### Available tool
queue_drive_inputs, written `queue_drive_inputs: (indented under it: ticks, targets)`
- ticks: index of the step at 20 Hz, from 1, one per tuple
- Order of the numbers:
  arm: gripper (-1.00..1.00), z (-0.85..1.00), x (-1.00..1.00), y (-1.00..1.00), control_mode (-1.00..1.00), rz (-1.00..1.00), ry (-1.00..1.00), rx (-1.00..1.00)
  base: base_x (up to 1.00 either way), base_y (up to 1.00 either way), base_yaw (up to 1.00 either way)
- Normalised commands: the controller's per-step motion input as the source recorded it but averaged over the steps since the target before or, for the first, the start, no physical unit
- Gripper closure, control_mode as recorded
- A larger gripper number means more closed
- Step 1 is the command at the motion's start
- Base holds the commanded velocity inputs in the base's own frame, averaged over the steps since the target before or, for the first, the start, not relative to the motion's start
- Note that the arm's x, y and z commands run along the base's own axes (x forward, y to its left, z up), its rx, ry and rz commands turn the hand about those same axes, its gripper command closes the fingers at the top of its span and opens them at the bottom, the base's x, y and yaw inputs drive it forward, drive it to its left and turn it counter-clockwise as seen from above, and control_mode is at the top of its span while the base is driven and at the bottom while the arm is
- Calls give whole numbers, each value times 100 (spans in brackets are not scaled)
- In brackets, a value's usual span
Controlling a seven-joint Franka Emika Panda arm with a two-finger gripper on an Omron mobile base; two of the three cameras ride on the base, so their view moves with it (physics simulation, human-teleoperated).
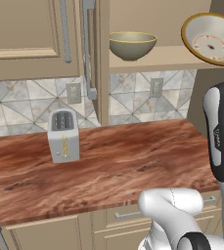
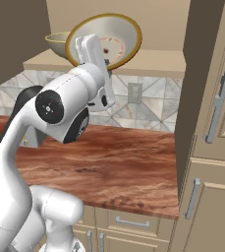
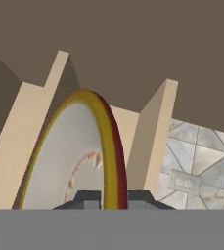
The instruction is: Open the cabinet. Pick the bowls from the counter and place them in the cabinet. Then close the cabinet.
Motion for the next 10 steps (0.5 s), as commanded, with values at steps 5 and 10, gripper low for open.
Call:
queue_drive_inputs:
  ticks: [5,10]
  targets:
    - [100,-4,33,-8,-100,0,4,0,0,0,0]
    - [100,-6,36,-15,-100,0,1,0,0,0,0]
